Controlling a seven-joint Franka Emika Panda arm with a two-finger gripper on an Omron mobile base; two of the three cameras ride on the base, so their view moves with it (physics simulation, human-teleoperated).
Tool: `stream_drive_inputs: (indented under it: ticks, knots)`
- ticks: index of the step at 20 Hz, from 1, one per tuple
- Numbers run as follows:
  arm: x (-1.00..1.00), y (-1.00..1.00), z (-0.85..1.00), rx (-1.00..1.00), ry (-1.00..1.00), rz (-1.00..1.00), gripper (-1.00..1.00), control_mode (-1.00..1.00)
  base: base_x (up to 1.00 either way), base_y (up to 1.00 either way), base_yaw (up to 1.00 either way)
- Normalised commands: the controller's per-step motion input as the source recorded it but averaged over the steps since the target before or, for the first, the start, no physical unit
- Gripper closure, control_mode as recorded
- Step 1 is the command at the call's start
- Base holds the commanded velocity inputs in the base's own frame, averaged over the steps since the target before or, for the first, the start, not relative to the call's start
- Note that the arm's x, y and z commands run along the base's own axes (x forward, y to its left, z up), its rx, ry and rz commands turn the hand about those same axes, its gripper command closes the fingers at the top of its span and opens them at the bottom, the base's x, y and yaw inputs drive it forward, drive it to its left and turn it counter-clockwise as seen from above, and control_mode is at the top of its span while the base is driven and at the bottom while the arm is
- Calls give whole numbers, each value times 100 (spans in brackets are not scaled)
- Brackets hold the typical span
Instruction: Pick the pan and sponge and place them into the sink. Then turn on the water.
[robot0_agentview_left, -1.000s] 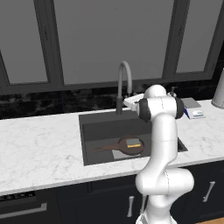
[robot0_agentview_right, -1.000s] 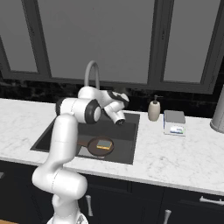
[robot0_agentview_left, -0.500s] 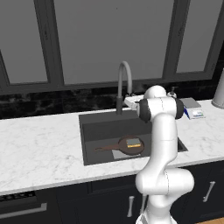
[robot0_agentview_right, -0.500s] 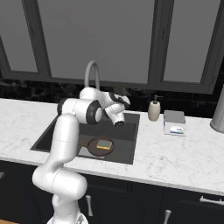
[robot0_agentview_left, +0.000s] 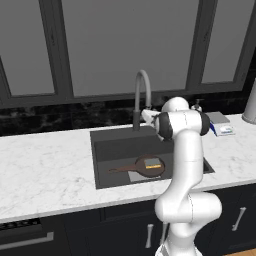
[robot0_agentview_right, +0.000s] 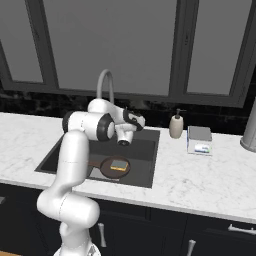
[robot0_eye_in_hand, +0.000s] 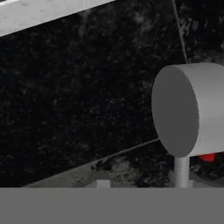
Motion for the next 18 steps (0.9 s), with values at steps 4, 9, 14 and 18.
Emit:
stream_drive_inputs:
  ticks: [4, 9, 14, 18]
  knots:
    - [-1, -100, 7, 25, 11, -27, 100, -100, 0, 0, 0]
    - [-40, -100, 38, 45, 2, 1, 100, -100, 0, 0, 0]
    - [-76, -100, 70, 53, -8, 15, 100, -100, 0, 0, 0]
    - [-83, -100, 81, 54, -16, 23, 100, -100, 0, 0, 0]
